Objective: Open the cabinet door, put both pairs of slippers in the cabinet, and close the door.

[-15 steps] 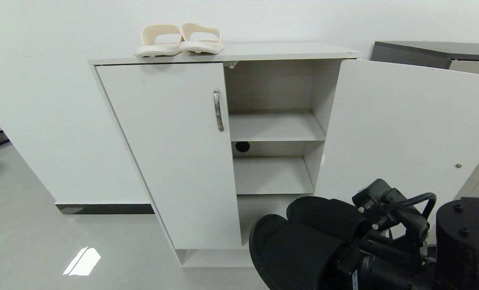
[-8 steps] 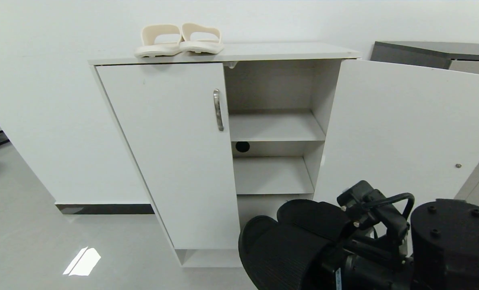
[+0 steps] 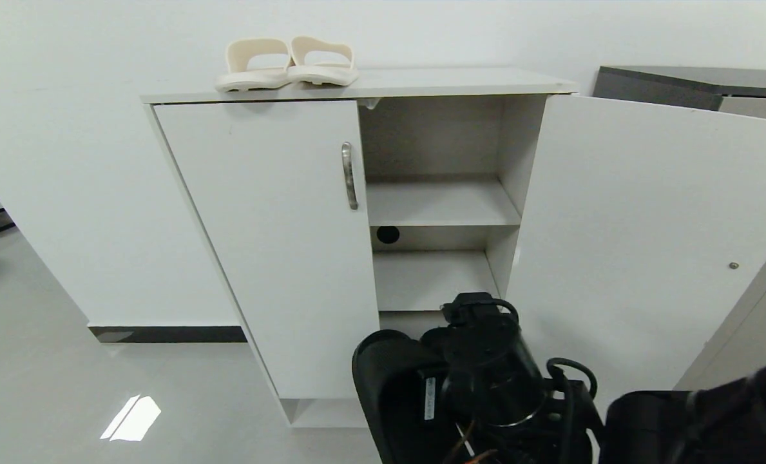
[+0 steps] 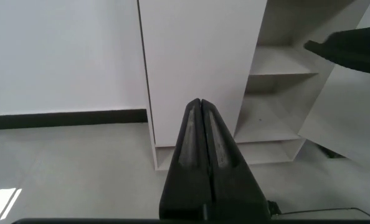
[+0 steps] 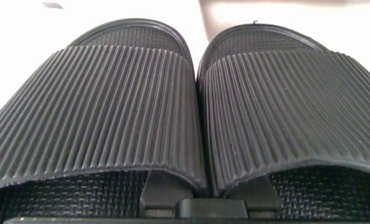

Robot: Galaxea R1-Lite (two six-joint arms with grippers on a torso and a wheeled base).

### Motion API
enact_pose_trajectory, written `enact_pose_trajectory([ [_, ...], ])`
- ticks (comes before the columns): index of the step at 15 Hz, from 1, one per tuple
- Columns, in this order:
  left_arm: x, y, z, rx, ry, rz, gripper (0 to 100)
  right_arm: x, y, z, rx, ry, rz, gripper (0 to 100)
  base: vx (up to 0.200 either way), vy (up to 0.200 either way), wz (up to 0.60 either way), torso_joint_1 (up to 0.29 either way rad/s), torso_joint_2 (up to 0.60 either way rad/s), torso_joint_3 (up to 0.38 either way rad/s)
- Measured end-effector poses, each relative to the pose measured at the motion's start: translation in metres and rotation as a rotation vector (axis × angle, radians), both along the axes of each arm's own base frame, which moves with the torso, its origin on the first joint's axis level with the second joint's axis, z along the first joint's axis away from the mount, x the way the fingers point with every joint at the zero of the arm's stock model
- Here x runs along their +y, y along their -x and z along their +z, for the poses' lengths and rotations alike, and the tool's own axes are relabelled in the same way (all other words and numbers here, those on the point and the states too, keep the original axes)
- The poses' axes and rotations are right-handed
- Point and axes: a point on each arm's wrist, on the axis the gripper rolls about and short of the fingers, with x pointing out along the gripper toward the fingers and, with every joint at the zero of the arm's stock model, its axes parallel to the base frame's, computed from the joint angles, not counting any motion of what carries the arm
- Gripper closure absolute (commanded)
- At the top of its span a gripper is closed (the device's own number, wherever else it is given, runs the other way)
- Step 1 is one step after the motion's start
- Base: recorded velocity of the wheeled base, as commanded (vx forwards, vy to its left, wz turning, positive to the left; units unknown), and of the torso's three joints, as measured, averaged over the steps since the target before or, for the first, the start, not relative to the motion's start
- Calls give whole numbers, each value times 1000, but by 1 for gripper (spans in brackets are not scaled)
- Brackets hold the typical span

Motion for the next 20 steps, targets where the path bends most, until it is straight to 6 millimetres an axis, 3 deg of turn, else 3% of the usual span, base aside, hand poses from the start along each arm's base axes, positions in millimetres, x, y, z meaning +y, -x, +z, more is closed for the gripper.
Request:
enact_pose_trajectory([
  [4,0,0,0,-1,-5,-1,100,18,-41,-20,-72,33,-177,100,0,0,0,1,3,-104],
  [9,0,0,0,0,-5,0,100,21,-78,-27,-280,49,-275,100,0,0,0,5,3,-196],
  [16,0,0,0,0,-3,0,100,23,-96,-45,-389,144,-298,100,0,0,0,5,2,-192],
  [20,0,0,0,0,-4,0,100,25,-111,-36,-445,126,-320,100,0,0,0,-1,-2,-24],
])
